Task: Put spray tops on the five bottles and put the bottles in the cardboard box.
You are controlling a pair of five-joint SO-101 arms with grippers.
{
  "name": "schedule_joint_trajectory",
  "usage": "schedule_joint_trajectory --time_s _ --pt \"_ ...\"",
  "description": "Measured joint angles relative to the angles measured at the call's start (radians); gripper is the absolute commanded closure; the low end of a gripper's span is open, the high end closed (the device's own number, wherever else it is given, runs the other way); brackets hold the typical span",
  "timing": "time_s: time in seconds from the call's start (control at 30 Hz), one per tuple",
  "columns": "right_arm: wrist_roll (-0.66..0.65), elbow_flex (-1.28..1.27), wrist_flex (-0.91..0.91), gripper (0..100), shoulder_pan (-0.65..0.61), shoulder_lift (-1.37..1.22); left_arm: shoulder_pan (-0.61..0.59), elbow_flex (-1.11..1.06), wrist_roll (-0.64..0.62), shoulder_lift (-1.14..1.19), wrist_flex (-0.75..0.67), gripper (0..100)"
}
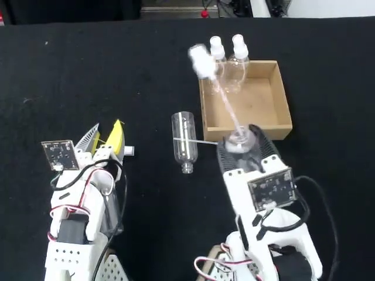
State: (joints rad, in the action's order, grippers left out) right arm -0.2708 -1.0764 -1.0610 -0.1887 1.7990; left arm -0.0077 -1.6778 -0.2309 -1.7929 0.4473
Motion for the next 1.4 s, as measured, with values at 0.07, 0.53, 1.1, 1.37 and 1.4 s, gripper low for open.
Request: schedule_joint_trajectory --time_s 0.07,0.53,1.1,1.37,1.4 --pt "0.005 0.000 0.000 98.8 -0.029 0.000 0.000 0.021 0.000 -0.002 0.057 83" --pt "0.075 0.000 0.046 98.8 -0.238 0.000 0.000 0.121 0.000 -0.003 0.192 83" --pt "0.097 -0.081 0.133 98.8 -0.265 0.000 -0.006 0.279 -0.120 -0.005 0.192 83" --pt "0.097 -0.129 0.189 98.8 -0.265 0.000 0.095 0.264 -0.017 -0.009 0.189 83" --pt "0.097 -0.129 0.189 98.8 -0.265 0.000 0.120 0.247 0.000 -0.008 0.176 83"
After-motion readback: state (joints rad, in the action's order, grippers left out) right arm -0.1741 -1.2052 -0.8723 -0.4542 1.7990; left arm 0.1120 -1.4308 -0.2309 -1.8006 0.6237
